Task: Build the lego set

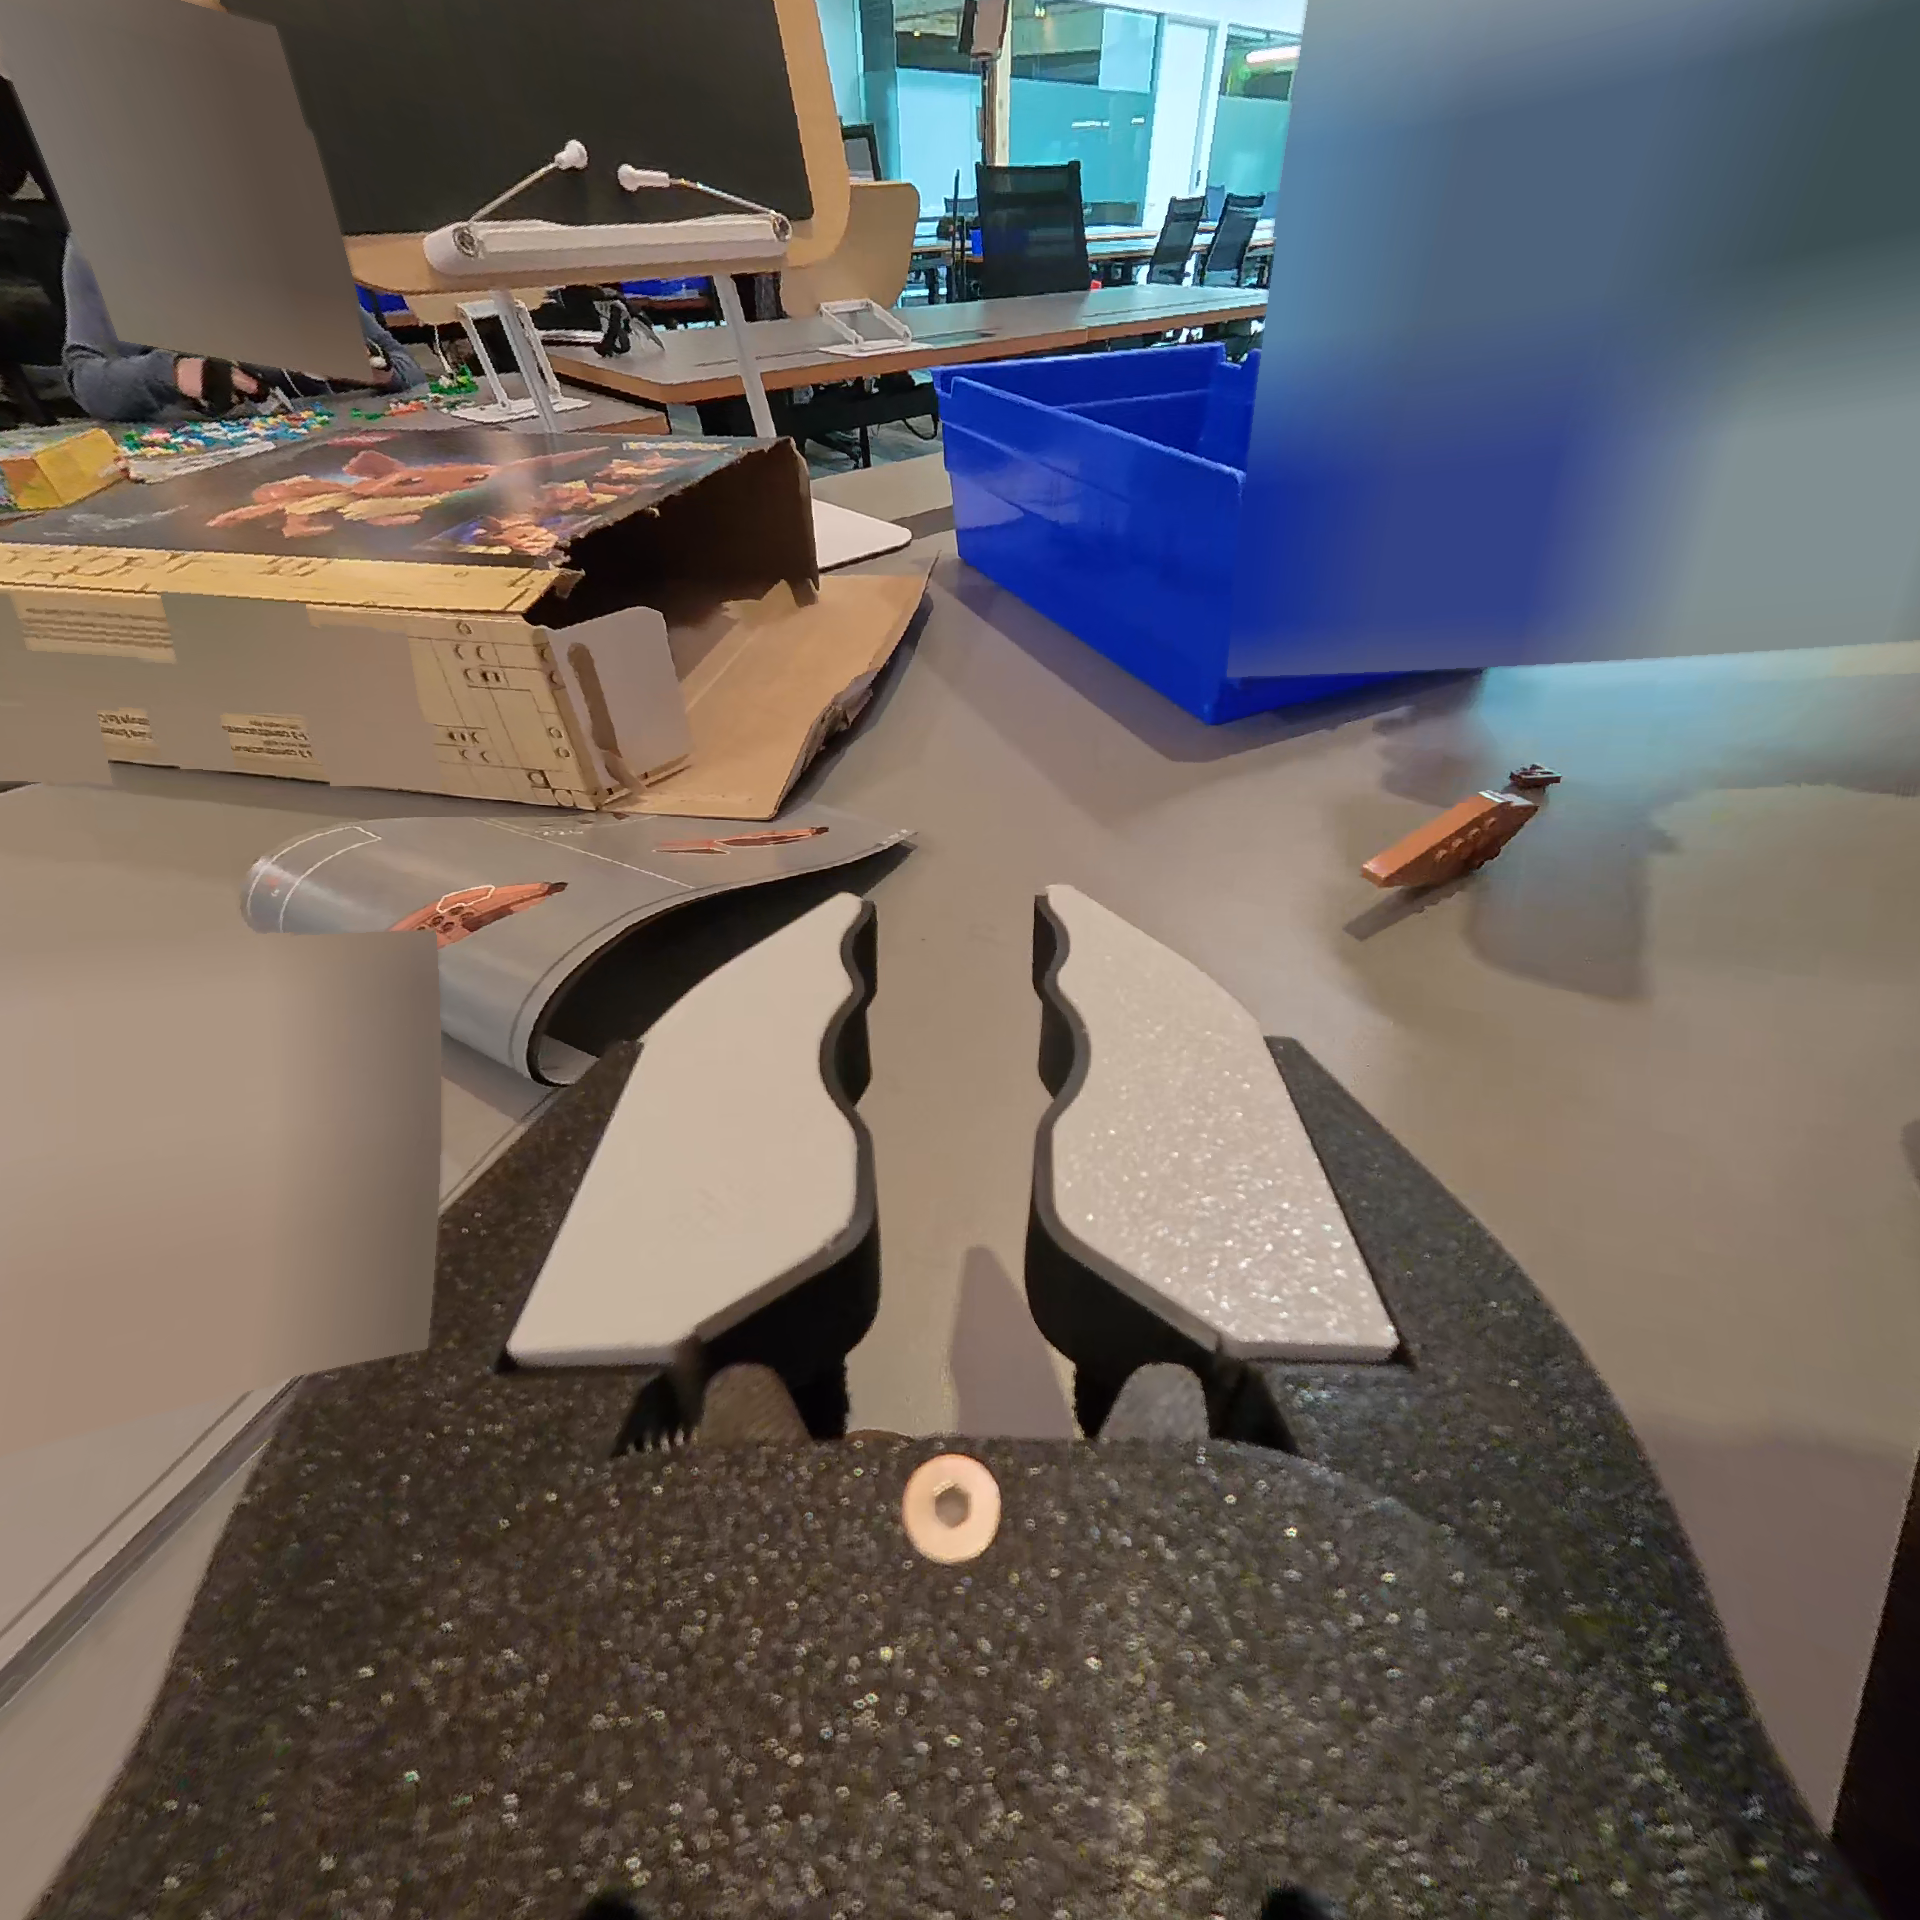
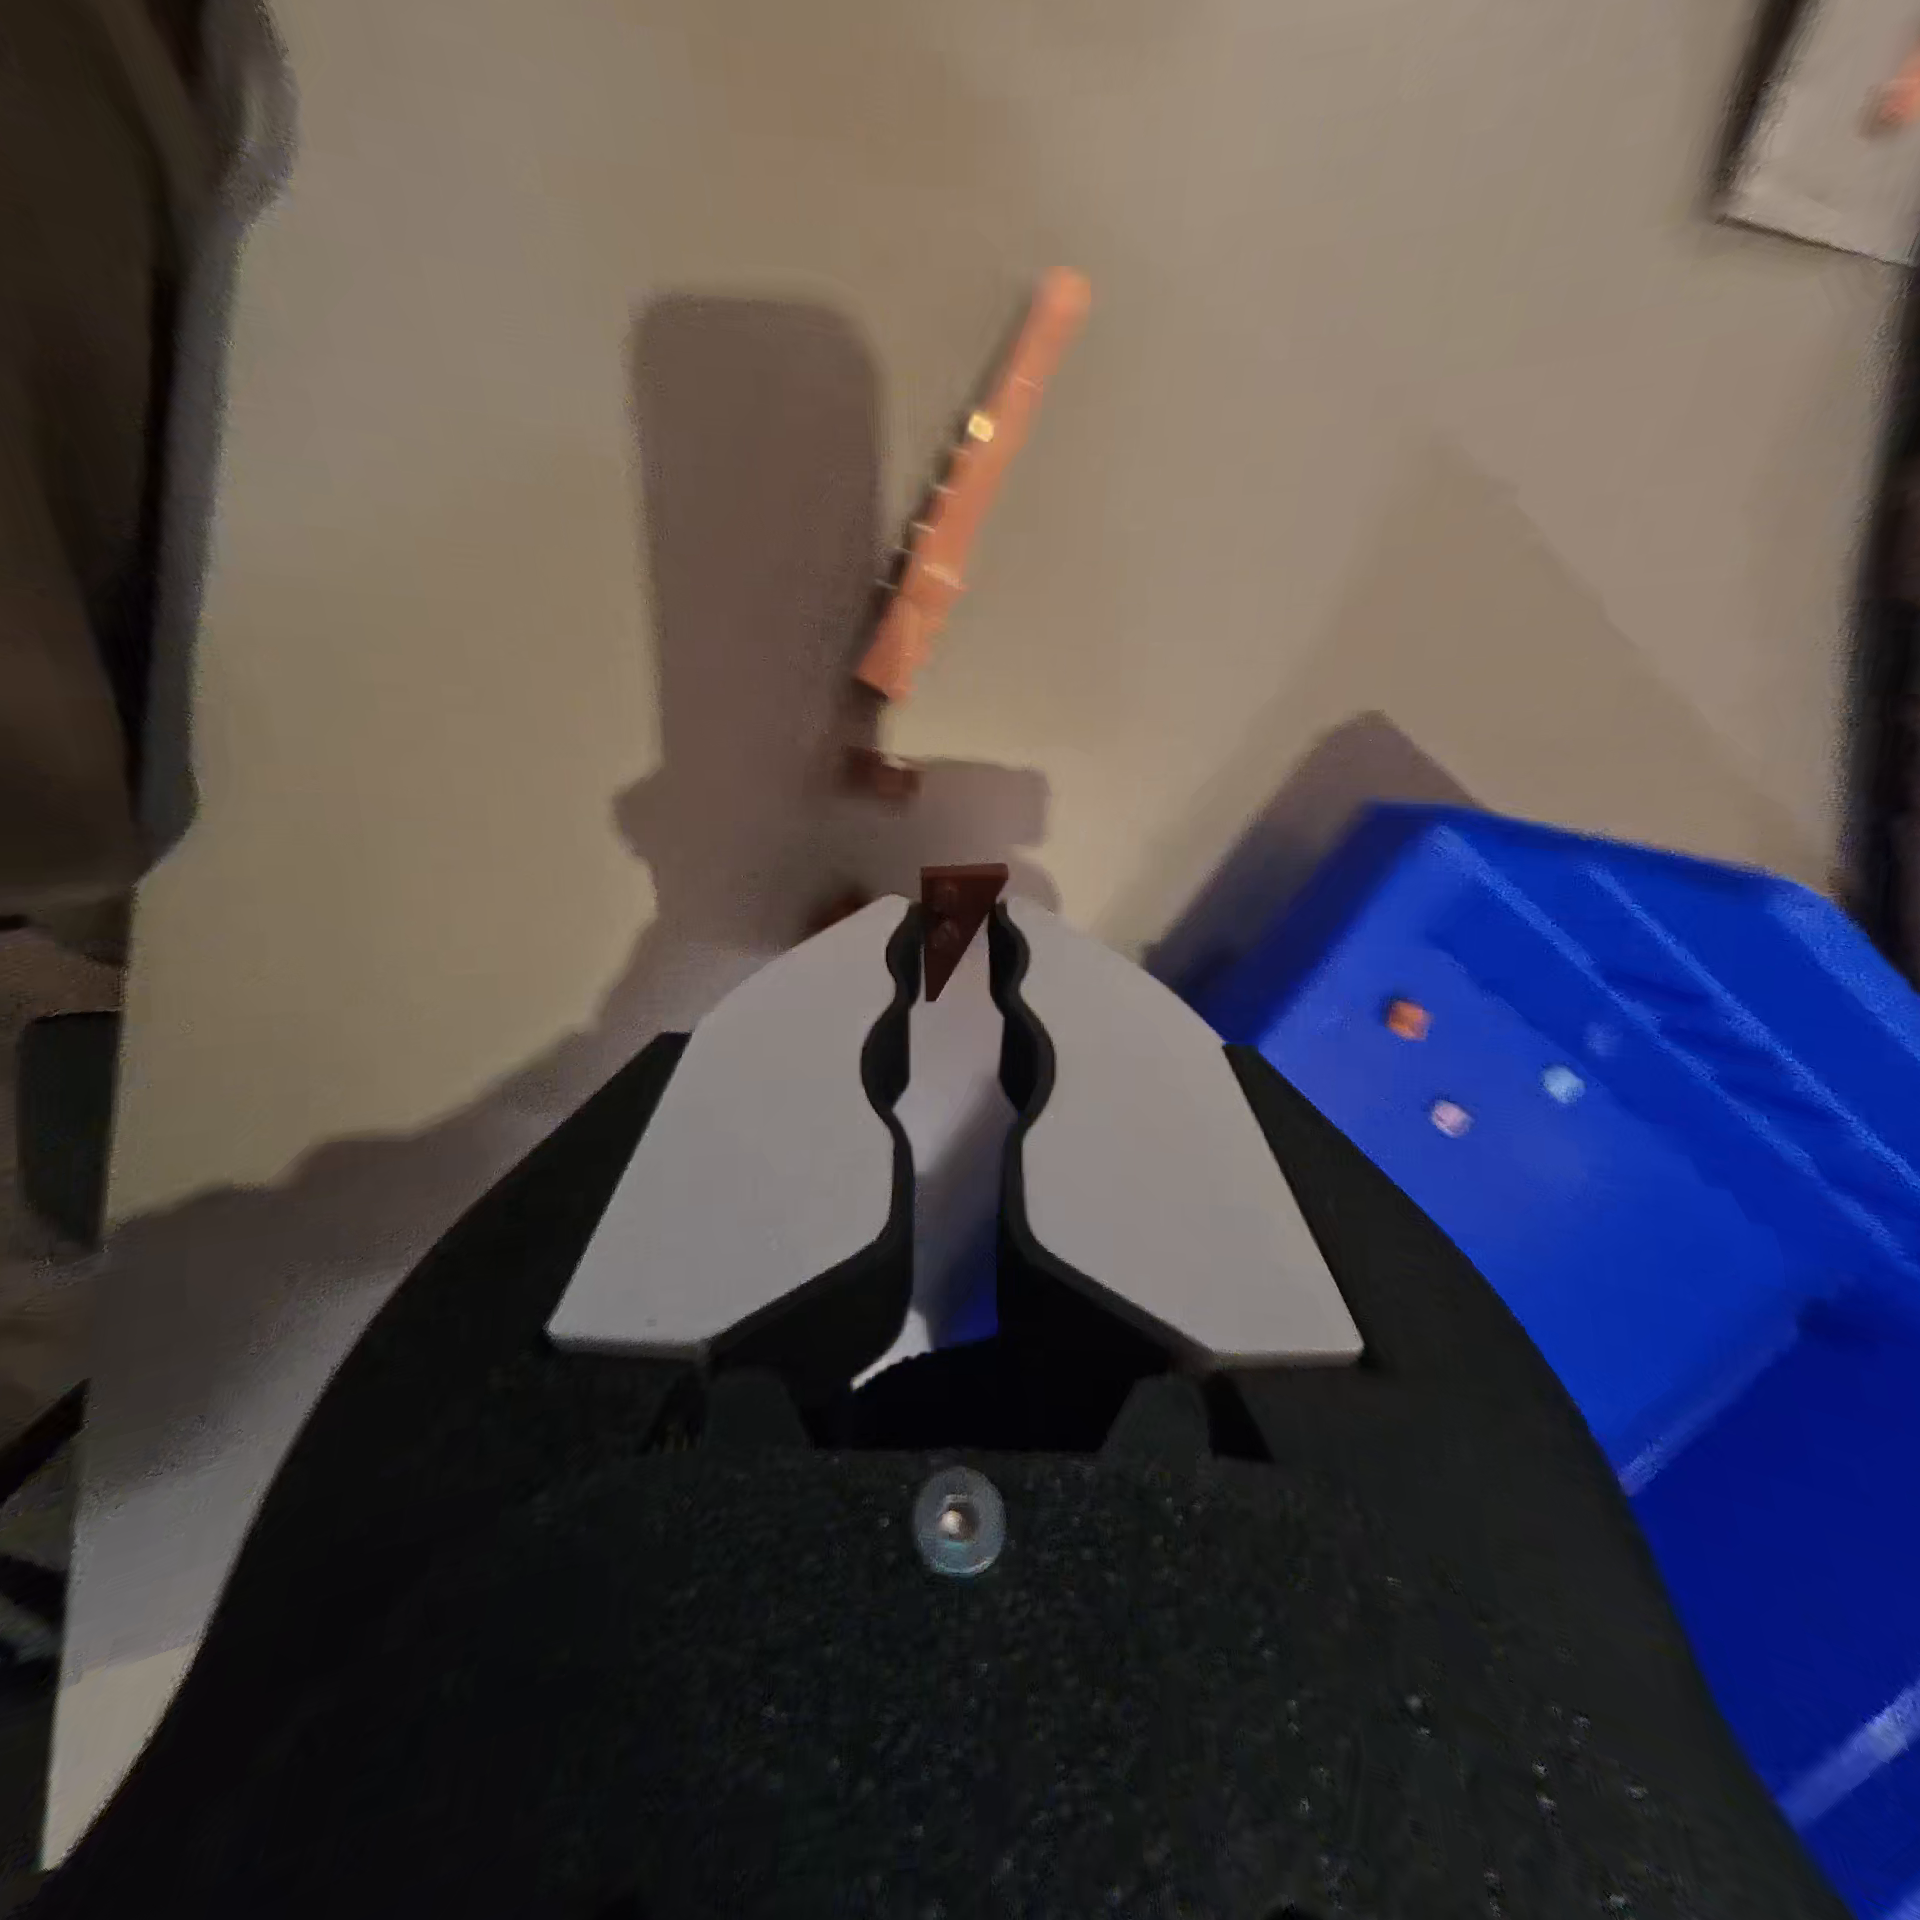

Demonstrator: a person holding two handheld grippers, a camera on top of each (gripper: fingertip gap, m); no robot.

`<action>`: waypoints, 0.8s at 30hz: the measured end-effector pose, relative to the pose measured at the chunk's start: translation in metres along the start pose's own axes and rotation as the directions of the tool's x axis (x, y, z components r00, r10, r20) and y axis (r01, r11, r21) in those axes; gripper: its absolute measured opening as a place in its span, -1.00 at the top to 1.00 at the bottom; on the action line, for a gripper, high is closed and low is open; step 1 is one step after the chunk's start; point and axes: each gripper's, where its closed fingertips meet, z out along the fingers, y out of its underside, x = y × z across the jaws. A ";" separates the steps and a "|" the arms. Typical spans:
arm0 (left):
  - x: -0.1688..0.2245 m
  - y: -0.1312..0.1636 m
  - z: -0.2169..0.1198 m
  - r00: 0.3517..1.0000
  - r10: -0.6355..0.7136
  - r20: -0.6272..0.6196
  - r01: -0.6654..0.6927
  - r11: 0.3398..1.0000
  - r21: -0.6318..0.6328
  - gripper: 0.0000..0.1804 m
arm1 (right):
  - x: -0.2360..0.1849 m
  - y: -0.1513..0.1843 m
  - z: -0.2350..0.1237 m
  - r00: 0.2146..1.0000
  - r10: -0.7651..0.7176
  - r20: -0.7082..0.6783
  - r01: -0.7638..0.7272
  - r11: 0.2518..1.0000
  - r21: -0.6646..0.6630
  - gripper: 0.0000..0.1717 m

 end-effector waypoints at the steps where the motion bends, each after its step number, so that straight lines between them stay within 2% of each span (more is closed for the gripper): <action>1: 0.000 0.000 0.000 1.000 0.004 0.001 -0.004 1.000 0.002 0.69 | -0.011 -0.004 0.010 0.999 -0.006 0.034 0.006 1.000 0.005 0.87; 4: 0.000 -0.002 -0.002 1.000 0.010 0.008 -0.011 1.000 0.017 0.69 | -0.033 -0.009 0.029 0.995 -0.009 0.099 0.008 1.000 0.012 0.86; 8: 0.000 -0.003 -0.003 1.000 0.011 0.013 -0.012 1.000 0.028 0.69 | -0.043 -0.003 0.041 0.994 -0.002 0.114 0.006 1.000 -0.031 0.85; 10: 0.000 -0.003 -0.003 1.000 0.014 0.013 -0.015 0.999 0.029 0.69 | -0.043 -0.003 0.042 0.994 0.008 0.113 -0.004 1.000 -0.029 0.77; 13: 0.001 -0.003 -0.004 1.000 0.017 0.013 -0.018 0.999 0.031 0.69 | -0.028 0.001 0.026 0.998 0.013 0.063 -0.011 1.000 -0.028 0.66; 15: 0.001 -0.003 -0.003 1.000 0.019 0.012 -0.019 0.999 0.030 0.69 | 0.003 0.011 0.001 0.998 0.033 -0.049 -0.035 0.999 -0.034 0.65; 17: 0.001 -0.003 -0.003 1.000 0.022 0.010 -0.022 0.999 0.025 0.69 | 0.041 0.035 -0.023 0.984 0.110 -0.142 -0.120 0.991 -0.067 0.66; 19: 0.002 -0.003 -0.003 1.000 0.027 0.010 -0.027 0.999 0.025 0.69 | 0.076 0.072 -0.035 0.961 0.175 -0.213 -0.210 0.965 -0.156 0.65; 22: 0.001 -0.003 -0.003 1.000 0.027 0.013 -0.027 0.999 0.031 0.69 | 0.102 0.127 -0.027 0.947 0.257 -0.193 -0.310 0.889 -0.337 0.65; 24: 0.001 -0.003 -0.003 1.000 0.024 0.014 -0.024 0.999 0.032 0.69 | 0.111 0.146 -0.015 0.945 0.291 -0.149 -0.326 0.859 -0.395 0.65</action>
